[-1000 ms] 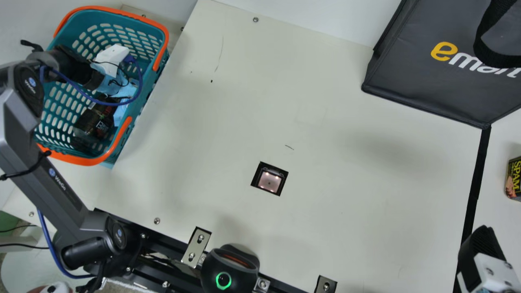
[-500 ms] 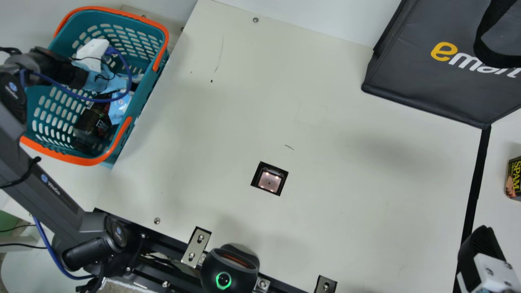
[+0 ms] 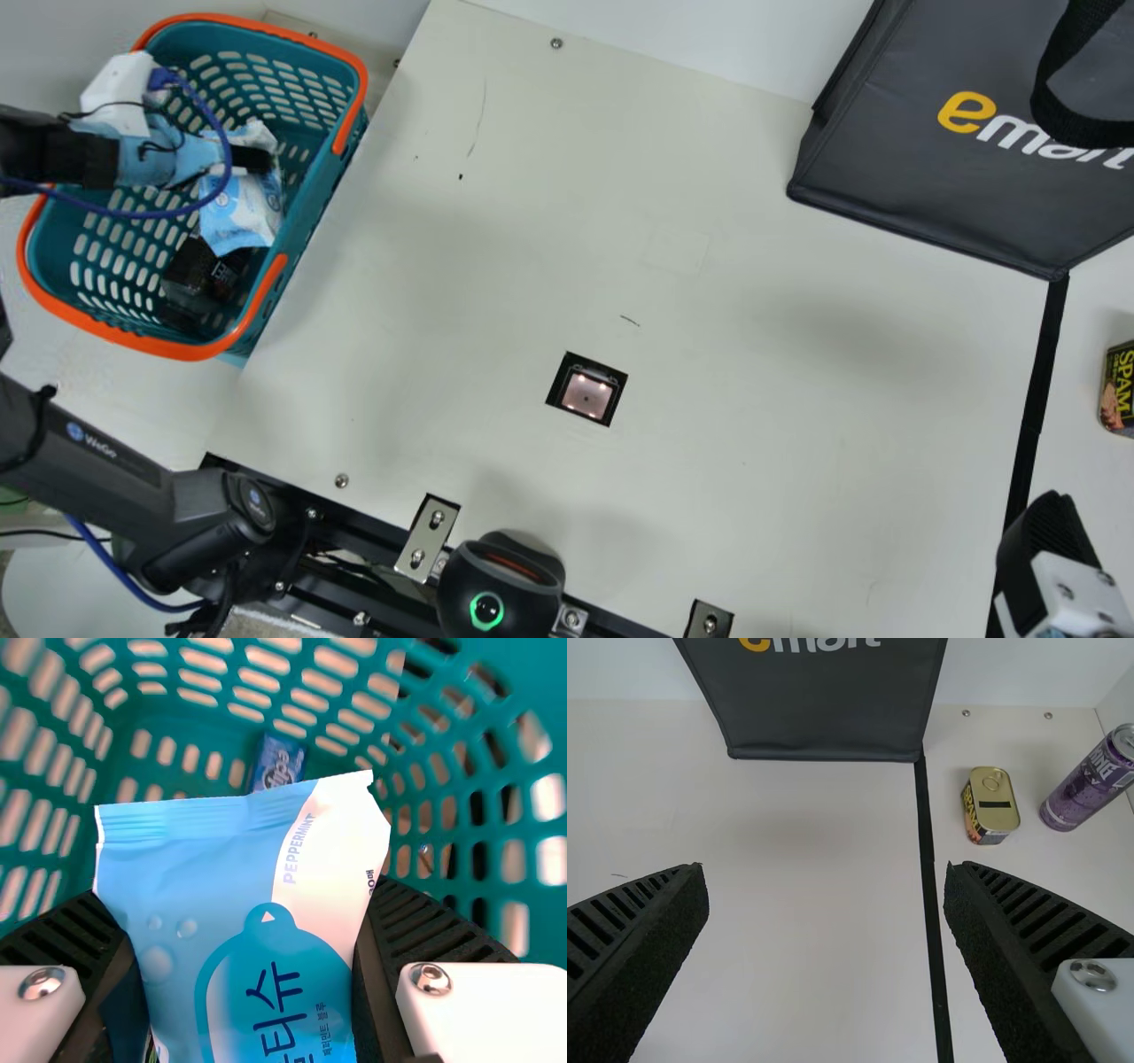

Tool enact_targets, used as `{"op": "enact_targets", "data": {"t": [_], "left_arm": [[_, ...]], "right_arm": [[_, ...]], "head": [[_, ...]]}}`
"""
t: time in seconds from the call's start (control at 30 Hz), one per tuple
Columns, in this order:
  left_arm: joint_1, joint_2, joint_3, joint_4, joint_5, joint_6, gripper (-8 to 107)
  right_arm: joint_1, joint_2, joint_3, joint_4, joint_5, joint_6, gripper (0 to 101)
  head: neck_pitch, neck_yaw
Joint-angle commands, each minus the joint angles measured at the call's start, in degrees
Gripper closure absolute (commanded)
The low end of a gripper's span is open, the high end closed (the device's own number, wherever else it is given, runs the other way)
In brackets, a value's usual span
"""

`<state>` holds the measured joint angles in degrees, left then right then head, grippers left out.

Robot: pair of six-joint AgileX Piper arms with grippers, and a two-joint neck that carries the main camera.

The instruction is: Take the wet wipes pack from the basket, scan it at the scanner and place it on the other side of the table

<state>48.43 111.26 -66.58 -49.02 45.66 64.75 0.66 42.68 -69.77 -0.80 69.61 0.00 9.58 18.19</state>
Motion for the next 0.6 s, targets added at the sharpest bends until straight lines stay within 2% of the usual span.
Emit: {"op": "enact_targets", "data": {"t": [0.0, 0.33, 0.57], "left_arm": [[0.69, -4.44, 0.78, -0.48, 0.14, -0.55, 107], [2.14, -20.09, 4.28, -0.34, -1.84, -5.87, 107], [-0.05, -31.28, 6.74, 6.31, -4.50, -14.42, 107]], "right_arm": [[0.00, 0.00, 0.00, 0.00, 0.00, 0.00, 6], [0.00, 0.00, 0.00, 0.00, 0.00, 0.00, 6], [0.00, 0.00, 0.00, 0.00, 0.00, 0.00, 6]], "head": [[-1.66, 0.23], [-1.66, 0.23], [-1.66, 0.23]]}}
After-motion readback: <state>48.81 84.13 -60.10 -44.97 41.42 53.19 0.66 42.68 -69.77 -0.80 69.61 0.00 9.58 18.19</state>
